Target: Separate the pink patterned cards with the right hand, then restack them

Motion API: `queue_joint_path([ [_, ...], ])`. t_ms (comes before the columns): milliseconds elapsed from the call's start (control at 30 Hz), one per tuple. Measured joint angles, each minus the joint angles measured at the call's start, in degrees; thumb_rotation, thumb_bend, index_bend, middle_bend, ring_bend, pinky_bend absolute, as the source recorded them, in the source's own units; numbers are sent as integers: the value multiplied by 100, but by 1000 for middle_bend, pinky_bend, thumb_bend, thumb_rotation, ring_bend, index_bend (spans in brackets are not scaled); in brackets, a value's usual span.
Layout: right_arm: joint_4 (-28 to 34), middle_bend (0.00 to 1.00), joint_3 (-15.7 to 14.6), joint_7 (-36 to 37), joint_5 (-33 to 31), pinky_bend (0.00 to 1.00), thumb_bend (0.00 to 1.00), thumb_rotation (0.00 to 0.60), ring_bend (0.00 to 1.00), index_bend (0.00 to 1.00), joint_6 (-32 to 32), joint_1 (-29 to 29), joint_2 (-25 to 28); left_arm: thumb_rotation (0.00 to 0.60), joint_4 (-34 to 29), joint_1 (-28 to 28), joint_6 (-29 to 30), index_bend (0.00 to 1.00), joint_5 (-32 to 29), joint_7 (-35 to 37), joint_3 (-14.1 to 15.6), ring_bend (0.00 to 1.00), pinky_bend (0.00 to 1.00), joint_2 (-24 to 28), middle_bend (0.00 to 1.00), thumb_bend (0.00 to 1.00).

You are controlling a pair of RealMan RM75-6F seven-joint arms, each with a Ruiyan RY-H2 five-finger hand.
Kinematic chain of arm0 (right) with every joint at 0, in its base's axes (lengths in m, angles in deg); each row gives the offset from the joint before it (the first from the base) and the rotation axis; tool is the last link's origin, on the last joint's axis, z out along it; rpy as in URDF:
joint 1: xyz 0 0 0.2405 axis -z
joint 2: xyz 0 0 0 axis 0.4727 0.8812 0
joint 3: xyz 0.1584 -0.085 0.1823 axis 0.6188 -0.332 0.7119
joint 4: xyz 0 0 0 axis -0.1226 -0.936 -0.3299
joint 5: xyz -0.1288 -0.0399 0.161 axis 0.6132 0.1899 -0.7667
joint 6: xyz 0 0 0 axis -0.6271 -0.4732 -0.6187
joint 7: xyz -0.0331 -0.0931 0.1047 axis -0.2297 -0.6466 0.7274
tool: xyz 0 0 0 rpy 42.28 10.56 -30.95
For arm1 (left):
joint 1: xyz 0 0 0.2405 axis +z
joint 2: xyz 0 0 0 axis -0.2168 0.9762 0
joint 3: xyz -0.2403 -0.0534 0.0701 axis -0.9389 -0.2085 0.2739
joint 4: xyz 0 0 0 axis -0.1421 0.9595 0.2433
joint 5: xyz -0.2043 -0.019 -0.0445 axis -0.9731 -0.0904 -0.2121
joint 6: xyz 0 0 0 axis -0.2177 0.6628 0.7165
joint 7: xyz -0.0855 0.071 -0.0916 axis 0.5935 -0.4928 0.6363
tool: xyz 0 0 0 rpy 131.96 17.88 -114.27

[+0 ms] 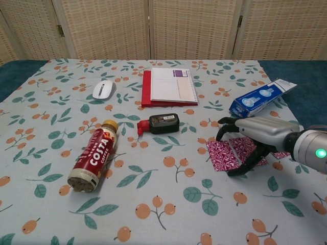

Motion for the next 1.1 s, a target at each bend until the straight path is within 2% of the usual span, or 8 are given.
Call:
queue_joint_path([
  [333,-54,59,-30,120,39,0,182,446,0,306,-57,-12,-16,600,-41,-12,-13,120,12,-20,3,84,0,25,8,222],
  [667,-97,61,-32,128,62,0,181,447,0,309,-76,-73,-72,600,-23,-9,-27,120,-14,14,0,84,0,26,8,222],
  [900,-64,81,-47,104,62,0,182,447,0,362,-127,-84,-87,600,6,0,-25,120,-16,38,7,84,0,21,8,222],
  [1100,36,83,-66,172,192,0,183,446,0,365,-229,-58,-44,600,16,18,-1,120,-3,59,18,84,0,20,8,222],
])
